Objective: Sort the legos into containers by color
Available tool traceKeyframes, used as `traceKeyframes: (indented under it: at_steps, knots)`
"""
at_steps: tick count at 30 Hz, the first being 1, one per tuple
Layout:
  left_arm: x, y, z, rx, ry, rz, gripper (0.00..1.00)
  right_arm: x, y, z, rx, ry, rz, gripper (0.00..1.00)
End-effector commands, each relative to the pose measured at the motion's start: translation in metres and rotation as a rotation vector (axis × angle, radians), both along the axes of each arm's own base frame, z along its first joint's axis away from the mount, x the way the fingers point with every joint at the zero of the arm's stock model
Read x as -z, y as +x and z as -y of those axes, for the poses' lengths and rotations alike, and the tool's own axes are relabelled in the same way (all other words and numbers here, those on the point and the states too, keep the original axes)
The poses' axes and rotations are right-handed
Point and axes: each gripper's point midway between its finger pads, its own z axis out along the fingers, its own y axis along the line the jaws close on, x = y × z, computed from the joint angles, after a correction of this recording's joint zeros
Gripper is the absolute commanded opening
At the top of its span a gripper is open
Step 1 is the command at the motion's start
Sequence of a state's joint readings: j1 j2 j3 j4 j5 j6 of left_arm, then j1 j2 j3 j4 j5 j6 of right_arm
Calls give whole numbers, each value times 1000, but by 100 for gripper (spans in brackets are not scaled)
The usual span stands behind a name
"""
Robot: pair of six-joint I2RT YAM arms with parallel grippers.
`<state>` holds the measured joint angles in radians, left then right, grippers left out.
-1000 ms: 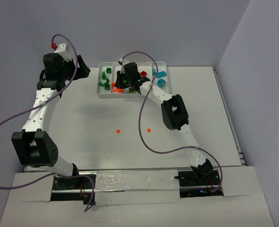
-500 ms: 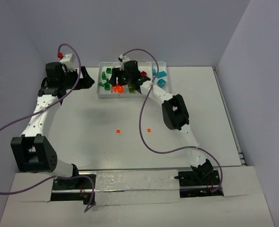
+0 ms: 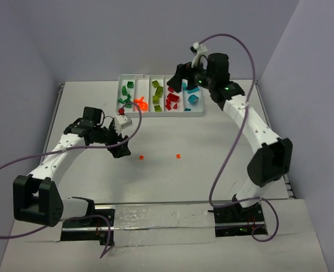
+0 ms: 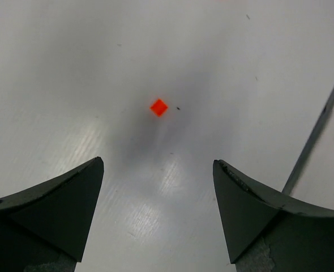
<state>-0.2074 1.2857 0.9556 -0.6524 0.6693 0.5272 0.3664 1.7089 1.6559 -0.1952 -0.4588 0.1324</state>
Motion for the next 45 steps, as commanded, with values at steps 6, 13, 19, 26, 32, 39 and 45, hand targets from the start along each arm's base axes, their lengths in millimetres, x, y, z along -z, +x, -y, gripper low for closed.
traceKeyframes:
  at_steps: [6,13,19,26,32,39,45]
  knots:
    - [29,-10,29,539,32,156,90,63,-76,69,-57,-151,-143,100]
    - [63,10,48,674,151,187,81,78,-108,101,-38,-241,-141,100]
    - [89,10,58,705,231,200,69,82,-118,118,-16,-281,-134,100]
    - [114,11,62,723,312,178,63,87,-122,122,-22,-278,-142,100]
    - [124,13,60,731,336,165,62,89,-123,125,-17,-287,-138,100]
    - [137,12,57,735,364,141,48,91,-122,126,-19,-289,-137,100]
    - [141,3,54,770,372,119,30,93,-122,127,-18,-294,-140,100]
